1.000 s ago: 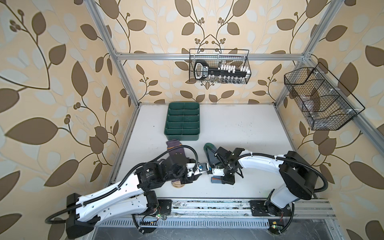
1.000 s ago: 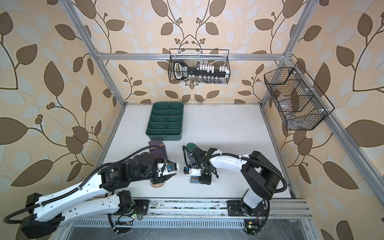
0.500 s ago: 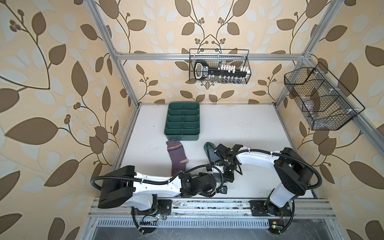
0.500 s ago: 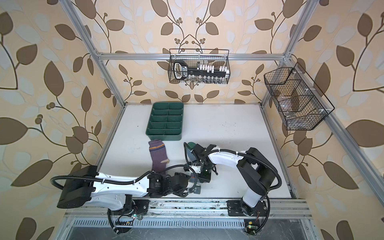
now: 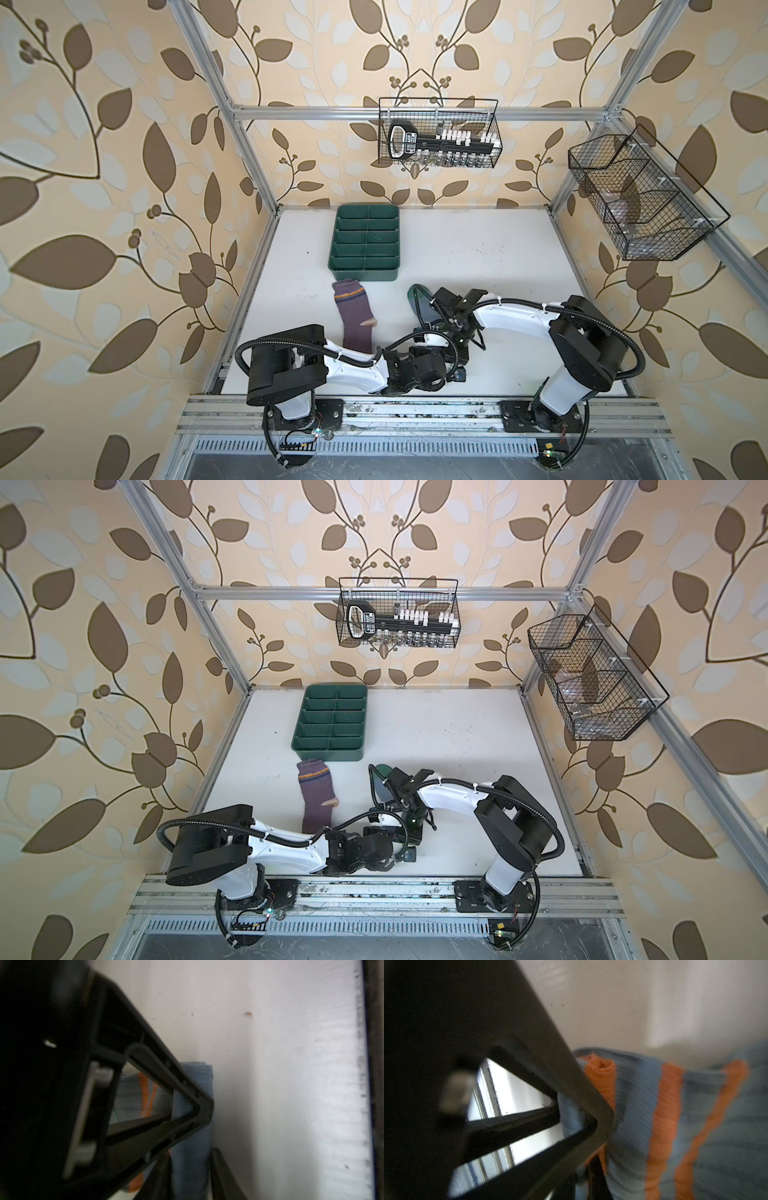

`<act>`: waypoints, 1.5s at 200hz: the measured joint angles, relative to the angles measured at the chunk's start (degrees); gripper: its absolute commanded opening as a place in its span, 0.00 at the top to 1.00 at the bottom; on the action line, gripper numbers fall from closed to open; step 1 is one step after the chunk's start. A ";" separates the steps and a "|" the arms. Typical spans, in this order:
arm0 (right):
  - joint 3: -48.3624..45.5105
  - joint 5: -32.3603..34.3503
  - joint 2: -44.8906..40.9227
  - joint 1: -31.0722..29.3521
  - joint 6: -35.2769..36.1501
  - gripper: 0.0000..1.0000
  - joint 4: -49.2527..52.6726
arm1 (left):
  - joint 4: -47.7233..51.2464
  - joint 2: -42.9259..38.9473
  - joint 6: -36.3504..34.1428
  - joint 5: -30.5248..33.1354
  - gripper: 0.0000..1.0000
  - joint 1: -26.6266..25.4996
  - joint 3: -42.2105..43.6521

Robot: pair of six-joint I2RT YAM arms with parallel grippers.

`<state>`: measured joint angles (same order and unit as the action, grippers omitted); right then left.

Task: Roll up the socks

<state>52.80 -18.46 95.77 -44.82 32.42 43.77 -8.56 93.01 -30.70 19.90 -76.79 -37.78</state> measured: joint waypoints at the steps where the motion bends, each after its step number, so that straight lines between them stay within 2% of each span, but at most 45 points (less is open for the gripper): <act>1: -0.02 0.00 -0.02 0.00 0.00 0.96 -0.02 | -0.07 0.04 0.02 0.07 0.75 0.00 0.00; 21: -0.66 0.02 -0.66 0.00 0.00 0.94 -0.72 | -0.24 0.37 1.03 0.11 0.89 0.00 0.00; 34: -1.01 0.31 -1.05 0.07 0.00 0.88 -1.27 | -0.04 0.44 1.49 0.11 1.00 -0.02 -0.09; 82: -5.99 7.85 -8.41 1.60 -0.76 0.68 -8.57 | 4.94 0.44 4.07 -4.94 1.00 2.01 -3.21; 119: -10.40 14.67 -23.85 8.44 -3.76 0.62 -15.74 | 11.10 0.55 6.27 -11.54 1.00 4.66 -6.47; 143: -11.72 14.69 -36.72 16.04 -8.44 0.59 -23.04 | 14.88 1.53 7.69 -16.00 1.00 6.88 -9.20; 172: -15.52 14.58 -51.67 26.16 -17.66 0.52 -33.38 | 21.64 3.98 9.31 -26.12 1.00 11.41 -14.38; 194: -18.97 13.81 -60.33 28.63 -21.86 0.57 -38.23 | 26.99 7.08 10.75 -33.75 1.00 14.73 -18.95; 209: -19.58 10.60 -63.52 28.68 -21.05 0.58 -38.58 | 29.59 9.31 12.07 -38.32 1.00 16.65 -21.62; 226: -19.39 8.09 -64.74 26.05 -17.35 0.58 -36.50 | 31.36 11.15 13.53 -42.45 1.00 18.34 -23.47; 243: -19.37 8.48 -65.02 19.41 -12.28 0.57 -32.24 | 32.37 12.44 14.86 -45.97 1.00 19.71 -24.55; 265: -19.45 13.73 -64.98 5.16 -4.63 0.54 -25.77 | 33.09 13.88 15.87 -50.21 1.00 21.55 -25.40; 286: -20.44 22.62 -63.06 -10.60 0.94 0.53 -21.11 | 33.90 15.30 16.37 -54.27 1.00 23.47 -26.21; 300: -22.03 28.65 -58.86 -18.80 3.06 0.52 -19.23 | 34.45 16.26 16.79 -56.61 1.00 24.63 -26.73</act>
<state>30.76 10.20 36.91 -63.61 35.48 24.53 25.89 109.27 -13.91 -36.71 -52.16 -64.51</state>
